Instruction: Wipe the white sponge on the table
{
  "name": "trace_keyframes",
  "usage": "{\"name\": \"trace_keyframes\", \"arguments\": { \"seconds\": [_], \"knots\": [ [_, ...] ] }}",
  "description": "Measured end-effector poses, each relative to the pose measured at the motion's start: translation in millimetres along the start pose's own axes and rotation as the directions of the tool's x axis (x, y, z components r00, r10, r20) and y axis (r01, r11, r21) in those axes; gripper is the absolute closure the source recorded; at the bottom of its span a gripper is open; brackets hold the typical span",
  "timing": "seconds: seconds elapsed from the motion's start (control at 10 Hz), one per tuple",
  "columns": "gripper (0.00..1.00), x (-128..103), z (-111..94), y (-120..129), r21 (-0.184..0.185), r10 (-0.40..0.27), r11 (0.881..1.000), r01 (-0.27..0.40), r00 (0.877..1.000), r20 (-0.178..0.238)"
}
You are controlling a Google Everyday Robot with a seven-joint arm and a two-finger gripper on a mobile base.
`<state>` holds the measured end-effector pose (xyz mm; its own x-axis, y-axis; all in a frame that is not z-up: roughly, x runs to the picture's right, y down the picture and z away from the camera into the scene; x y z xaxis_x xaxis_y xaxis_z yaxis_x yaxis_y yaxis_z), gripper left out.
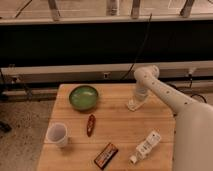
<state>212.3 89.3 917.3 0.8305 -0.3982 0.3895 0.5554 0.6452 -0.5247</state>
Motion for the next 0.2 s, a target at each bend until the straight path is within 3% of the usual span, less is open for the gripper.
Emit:
{"name": "trace_keyframes", "arguments": {
  "seconds": [0.2],
  "knots": [
    [0.97,10.3,-0.9,10.6,-0.028,0.008,1.0,-0.009,1.0,-0.027]
  ]
}}
